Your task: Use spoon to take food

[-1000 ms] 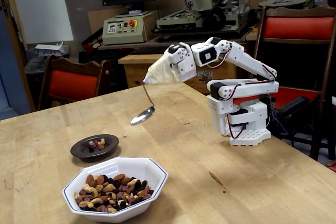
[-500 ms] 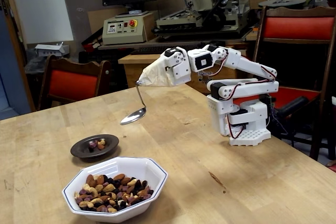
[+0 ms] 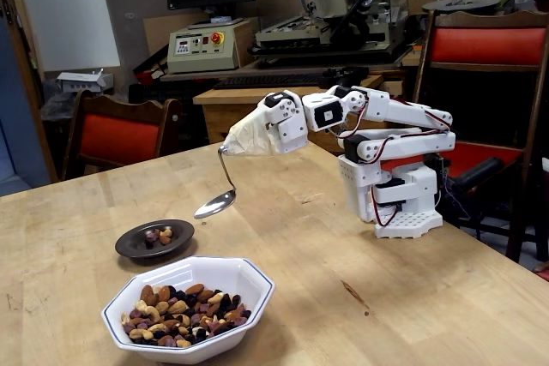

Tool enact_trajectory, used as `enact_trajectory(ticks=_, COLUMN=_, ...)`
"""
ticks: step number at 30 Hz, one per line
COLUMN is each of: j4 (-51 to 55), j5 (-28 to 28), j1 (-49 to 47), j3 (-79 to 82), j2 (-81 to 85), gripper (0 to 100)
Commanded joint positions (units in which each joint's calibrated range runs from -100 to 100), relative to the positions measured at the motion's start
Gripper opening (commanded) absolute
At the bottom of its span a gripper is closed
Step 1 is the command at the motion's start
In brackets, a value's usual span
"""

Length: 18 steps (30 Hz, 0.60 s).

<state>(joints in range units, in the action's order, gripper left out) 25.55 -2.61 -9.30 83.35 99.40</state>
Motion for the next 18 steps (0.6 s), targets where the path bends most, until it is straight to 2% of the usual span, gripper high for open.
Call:
enact_trajectory(ticks=1, j4=-1.6, j5=0.2, j1=0.27, j3=0.36, j2=-0.43, gripper=5)
enact_trajectory(ticks=18, j4=-1.68, j5=-0.15, j1=0.27, j3=1.07, j2=-0.43, gripper=5)
